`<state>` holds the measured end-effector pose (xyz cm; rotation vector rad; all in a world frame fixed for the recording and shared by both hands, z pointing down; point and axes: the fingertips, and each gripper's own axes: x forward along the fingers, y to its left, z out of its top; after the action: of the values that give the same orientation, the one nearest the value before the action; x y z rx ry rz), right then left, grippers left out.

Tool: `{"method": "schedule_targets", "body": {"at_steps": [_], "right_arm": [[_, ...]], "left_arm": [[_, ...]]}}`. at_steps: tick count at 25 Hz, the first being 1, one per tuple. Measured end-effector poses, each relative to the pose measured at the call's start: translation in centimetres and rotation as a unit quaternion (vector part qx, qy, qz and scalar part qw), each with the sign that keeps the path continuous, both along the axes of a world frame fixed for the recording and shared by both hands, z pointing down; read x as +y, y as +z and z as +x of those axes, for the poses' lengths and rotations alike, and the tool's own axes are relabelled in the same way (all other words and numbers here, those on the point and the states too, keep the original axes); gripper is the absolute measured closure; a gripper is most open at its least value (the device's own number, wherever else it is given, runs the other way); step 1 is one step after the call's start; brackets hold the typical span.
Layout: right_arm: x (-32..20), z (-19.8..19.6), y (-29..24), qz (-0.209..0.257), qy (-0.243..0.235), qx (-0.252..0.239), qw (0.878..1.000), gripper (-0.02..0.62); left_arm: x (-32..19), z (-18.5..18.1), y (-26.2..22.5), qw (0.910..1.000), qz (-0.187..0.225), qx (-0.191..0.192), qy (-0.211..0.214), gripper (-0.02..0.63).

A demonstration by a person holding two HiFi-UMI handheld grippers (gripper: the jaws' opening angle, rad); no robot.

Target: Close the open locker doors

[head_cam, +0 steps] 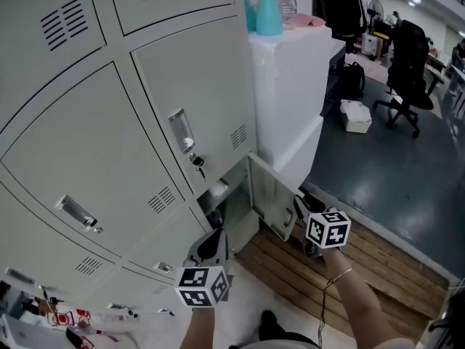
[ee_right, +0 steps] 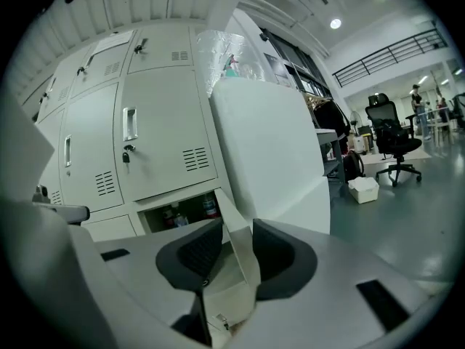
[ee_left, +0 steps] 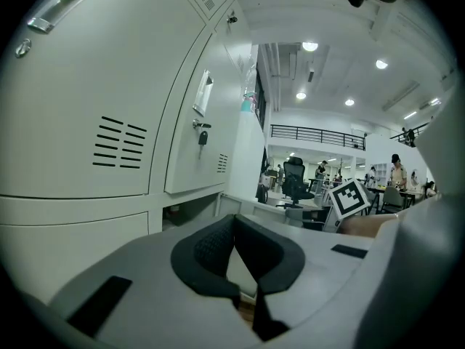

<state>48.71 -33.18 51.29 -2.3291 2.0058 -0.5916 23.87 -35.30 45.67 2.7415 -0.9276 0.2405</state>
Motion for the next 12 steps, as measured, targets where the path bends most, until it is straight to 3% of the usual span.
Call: {"method": "schedule_targets", "body": {"at_steps": [6,12], "right_arm": [[0.3,-2.9,-0.1,-0.002,-0.028,0.013,1.0,0.501],[0.2,-9.0,-0.1,0.004,-0.082,0.033,0.996,0.51]], "left_arm": [[-0.1,-1.7,-0.5,0.9998,0.006,0.002,-0.018,0.584],[0.3,-4.3,-0.6,0.9991,0.008,0.003,-0.042,0.584]]}}
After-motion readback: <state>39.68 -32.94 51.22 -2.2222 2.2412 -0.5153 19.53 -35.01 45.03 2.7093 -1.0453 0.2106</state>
